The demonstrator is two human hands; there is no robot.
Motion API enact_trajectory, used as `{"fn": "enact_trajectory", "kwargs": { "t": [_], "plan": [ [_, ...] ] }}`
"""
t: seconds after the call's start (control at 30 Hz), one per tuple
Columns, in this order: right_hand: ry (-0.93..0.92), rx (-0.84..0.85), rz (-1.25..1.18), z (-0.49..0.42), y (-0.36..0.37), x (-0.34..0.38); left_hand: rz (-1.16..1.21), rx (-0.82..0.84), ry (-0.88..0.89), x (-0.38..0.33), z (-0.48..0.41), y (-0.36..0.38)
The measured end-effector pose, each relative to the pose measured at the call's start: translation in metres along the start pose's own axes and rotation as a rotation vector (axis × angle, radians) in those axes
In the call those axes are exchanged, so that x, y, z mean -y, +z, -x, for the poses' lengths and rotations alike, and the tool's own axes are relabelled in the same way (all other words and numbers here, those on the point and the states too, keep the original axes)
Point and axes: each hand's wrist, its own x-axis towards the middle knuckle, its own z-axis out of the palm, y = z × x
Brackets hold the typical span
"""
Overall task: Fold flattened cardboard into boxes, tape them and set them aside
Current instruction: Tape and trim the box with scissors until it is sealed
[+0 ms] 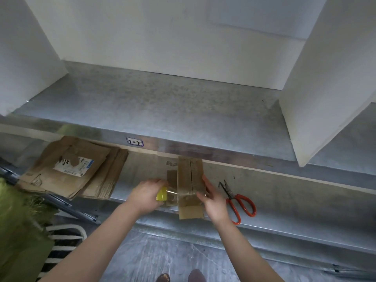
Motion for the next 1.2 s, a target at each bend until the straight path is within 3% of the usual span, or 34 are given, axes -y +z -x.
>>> {"fn": "enact_trajectory", "kwargs": {
  "t": [0.2, 0.43, 0.67, 0.93, 1.2],
  "plan": [
    [-0.183, 0.015, 0.414, 0.011, -0.005, -0.001, 0.009, -0.017, -0.006, -0.007, 0.005, 0.001],
    [-0.280, -0.171, 0.939, 0.031, -0.072, -0.056, 0.017, -0.022, -0.004, -0.019, 0.008, 0.002],
    [-0.152, -0.047, 1.102, 0.025, -0.102, -0.101, 0.046, -0.033, -0.047, -0.024, 0.016, 0.001],
    [0.081, -0.193, 1.099, 0.014, -0.090, -0.088, 0.050, -0.017, -0.103, -0.022, 0.022, -0.002],
    [-0.018, -0.341, 1.142, 0.014, -0.076, -0.094, 0.075, -0.008, -0.080, -0.015, 0.022, -0.004]
  ]
}}
